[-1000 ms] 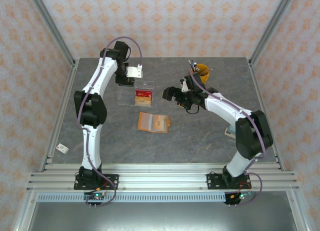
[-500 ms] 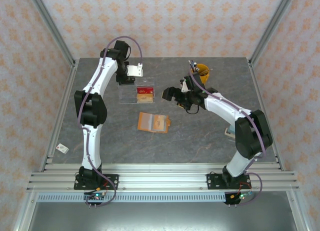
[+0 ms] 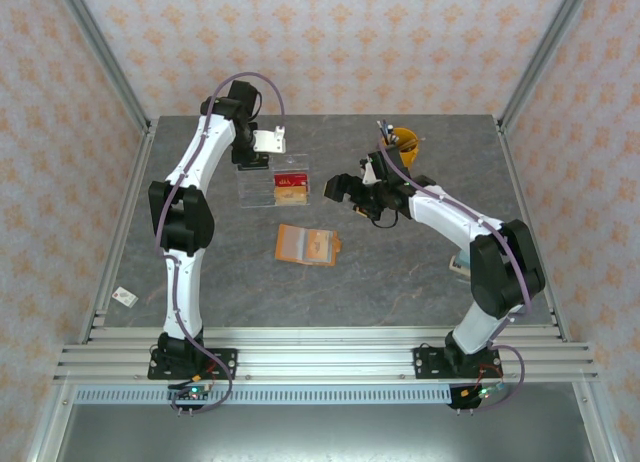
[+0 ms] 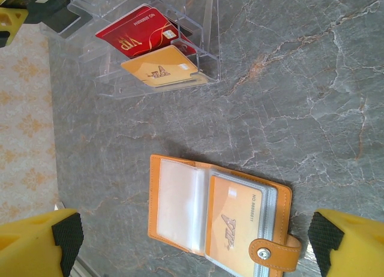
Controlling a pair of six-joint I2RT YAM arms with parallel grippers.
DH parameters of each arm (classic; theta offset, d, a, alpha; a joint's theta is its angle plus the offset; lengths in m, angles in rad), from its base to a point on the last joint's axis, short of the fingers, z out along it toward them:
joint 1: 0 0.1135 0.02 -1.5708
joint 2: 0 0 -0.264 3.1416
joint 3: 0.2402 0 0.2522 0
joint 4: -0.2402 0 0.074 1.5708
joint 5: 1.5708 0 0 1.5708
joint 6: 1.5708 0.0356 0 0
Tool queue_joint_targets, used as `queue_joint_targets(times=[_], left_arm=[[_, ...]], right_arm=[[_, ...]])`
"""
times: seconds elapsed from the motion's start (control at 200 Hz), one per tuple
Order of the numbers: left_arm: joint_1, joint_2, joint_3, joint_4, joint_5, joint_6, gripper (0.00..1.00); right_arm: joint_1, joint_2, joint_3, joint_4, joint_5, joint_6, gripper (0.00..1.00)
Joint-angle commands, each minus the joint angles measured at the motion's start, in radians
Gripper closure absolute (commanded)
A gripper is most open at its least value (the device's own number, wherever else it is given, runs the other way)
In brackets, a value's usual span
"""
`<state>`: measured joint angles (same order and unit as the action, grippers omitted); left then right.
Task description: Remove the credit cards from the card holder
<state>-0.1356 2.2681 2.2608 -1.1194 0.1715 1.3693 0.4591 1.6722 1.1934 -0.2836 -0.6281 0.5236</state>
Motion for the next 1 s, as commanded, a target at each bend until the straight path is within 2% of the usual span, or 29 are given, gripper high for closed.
queue_joint_targets(times=[0.0, 0.315, 0.495, 0.641, 0.746, 0.896, 0.996], left_arm=[[0.002, 0.018, 0.029, 0.028, -0.035, 0.005, 0.82], [0.002, 0.0, 0.028, 0.047, -0.026, -0.011, 0.79], [0.012, -0.079, 0.006, 0.082, 0.086, -0.09, 0.74], [0.024, -0.195, -0.082, 0.161, 0.195, -0.23, 0.69], [0.024, -0.3, -0.21, 0.256, 0.243, -0.35, 0.69], [0.024, -0.471, -0.435, 0.435, 0.226, -0.562, 0.68], [0.022, -0.591, -0.598, 0.576, 0.2, -0.772, 0.67]], right_arm=[[-0.002, -0.001, 0.002, 0.016, -0.007, 0.008, 0.02], [-0.002, -0.002, 0.006, 0.012, -0.005, 0.006, 0.03], [-0.002, -0.016, 0.009, -0.006, 0.022, -0.007, 0.03], [0.01, -0.041, 0.005, -0.047, 0.08, -0.034, 0.05], [0.045, -0.046, 0.01, -0.094, 0.145, -0.054, 0.06], [0.124, -0.039, 0.011, -0.153, 0.256, -0.064, 0.1], [0.179, -0.018, 0.013, -0.171, 0.298, -0.05, 0.15]])
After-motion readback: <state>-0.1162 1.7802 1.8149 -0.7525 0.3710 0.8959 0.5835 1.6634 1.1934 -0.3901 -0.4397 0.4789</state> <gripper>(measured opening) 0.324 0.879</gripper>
